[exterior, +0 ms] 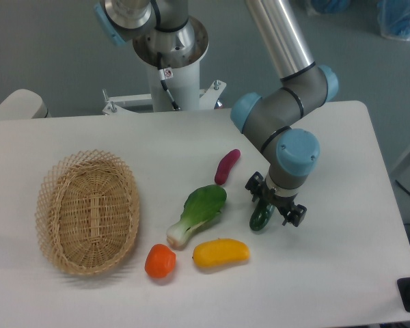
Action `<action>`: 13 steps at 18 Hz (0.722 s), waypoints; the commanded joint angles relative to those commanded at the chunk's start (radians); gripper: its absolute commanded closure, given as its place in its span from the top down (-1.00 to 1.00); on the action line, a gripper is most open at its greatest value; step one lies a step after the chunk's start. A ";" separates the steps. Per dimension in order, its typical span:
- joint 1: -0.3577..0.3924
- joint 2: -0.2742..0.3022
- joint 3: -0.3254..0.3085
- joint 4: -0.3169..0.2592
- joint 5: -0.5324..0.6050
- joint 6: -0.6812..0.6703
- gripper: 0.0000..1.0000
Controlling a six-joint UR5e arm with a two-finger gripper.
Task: Pick up the cucumber from the table
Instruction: 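Lower the open gripper down over the small green cucumber, then close the gripper around the middle of the cucumber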
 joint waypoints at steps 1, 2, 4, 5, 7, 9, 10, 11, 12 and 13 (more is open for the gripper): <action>0.000 -0.002 0.000 0.002 0.002 0.000 1.00; 0.000 -0.003 0.002 0.003 0.002 0.000 0.99; 0.000 -0.003 0.002 0.002 0.003 -0.002 0.52; 0.000 -0.003 0.002 0.002 0.003 -0.005 0.24; 0.000 -0.005 0.003 0.008 0.003 -0.017 -0.31; -0.002 -0.006 0.005 0.029 0.003 -0.015 -0.35; -0.002 -0.008 0.009 0.031 0.005 -0.014 -0.38; -0.002 -0.008 0.015 0.029 0.008 -0.008 -0.42; 0.000 -0.008 0.024 0.023 0.017 -0.003 -0.44; -0.002 -0.008 0.032 0.020 0.029 -0.005 -0.44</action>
